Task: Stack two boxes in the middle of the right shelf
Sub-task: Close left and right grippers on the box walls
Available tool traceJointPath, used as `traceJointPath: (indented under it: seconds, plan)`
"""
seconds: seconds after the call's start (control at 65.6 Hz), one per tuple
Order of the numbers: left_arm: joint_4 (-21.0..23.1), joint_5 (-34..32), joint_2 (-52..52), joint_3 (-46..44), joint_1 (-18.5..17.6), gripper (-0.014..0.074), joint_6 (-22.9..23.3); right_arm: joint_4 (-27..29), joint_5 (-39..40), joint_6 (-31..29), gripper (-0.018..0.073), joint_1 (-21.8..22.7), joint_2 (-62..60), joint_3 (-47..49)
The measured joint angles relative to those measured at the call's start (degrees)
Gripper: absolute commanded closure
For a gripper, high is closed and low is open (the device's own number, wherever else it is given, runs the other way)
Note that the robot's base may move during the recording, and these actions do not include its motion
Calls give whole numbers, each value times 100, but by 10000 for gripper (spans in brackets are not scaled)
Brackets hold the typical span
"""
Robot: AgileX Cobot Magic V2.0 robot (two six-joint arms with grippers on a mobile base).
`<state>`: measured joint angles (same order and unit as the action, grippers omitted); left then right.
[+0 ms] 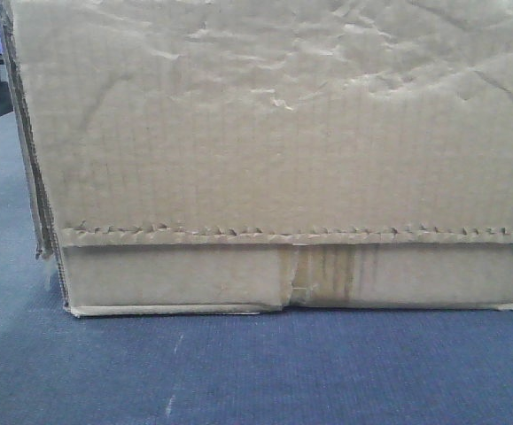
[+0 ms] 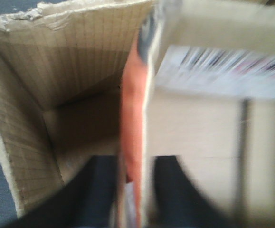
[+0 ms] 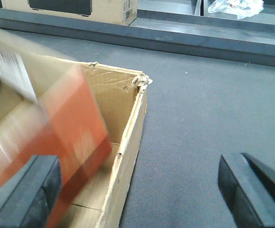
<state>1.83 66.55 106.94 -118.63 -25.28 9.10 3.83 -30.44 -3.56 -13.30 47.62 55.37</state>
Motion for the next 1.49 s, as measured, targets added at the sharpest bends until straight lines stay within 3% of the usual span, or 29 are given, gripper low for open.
traceJointPath:
  seconds: [0.046, 0.061, 0.244, 0.381, 0.564, 0.686, 0.884, 1.036, 1.234, 1.493]
  plan:
    - [0, 0, 0, -64, 0, -20, 0, 0, 0, 0, -10, 0, 0, 0]
    - [0, 0, 0, -97, 0, -34, 0, 0, 0, 0, -10, 0, 0, 0]
    - [28, 190, -11, -596, 0, 104, 11, 0, 0, 0, -10, 0, 0, 0]
    - [-4, 327, -180, -1144, 0, 98, 11, 0, -49, 0, -10, 0, 0, 10]
    - [-587, 350, -624, -1474, 28, 99, 11, 0, -379, 0, -10, 0, 68, 312]
    - [-727, 363, -864, -1461, 202, 99, -62, 0, -673, 0, -10, 0, 258, 764]
    - [-726, 375, -1271, -609, 595, 99, -244, 0, -1435, 0, -10, 0, 990, 1662]
    - [-459, 386, -1479, 257, 793, 99, -244, 0, -2150, 0, -10, 0, 1668, 2220]
    - [141, 386, -1495, 1255, 804, 99, -247, 26, -2598, 0, -10, -4, 2398, 2411]
    - [217, 376, -1495, 2318, 804, 99, -257, 26, -2970, 0, -10, -4, 3046, 2411]
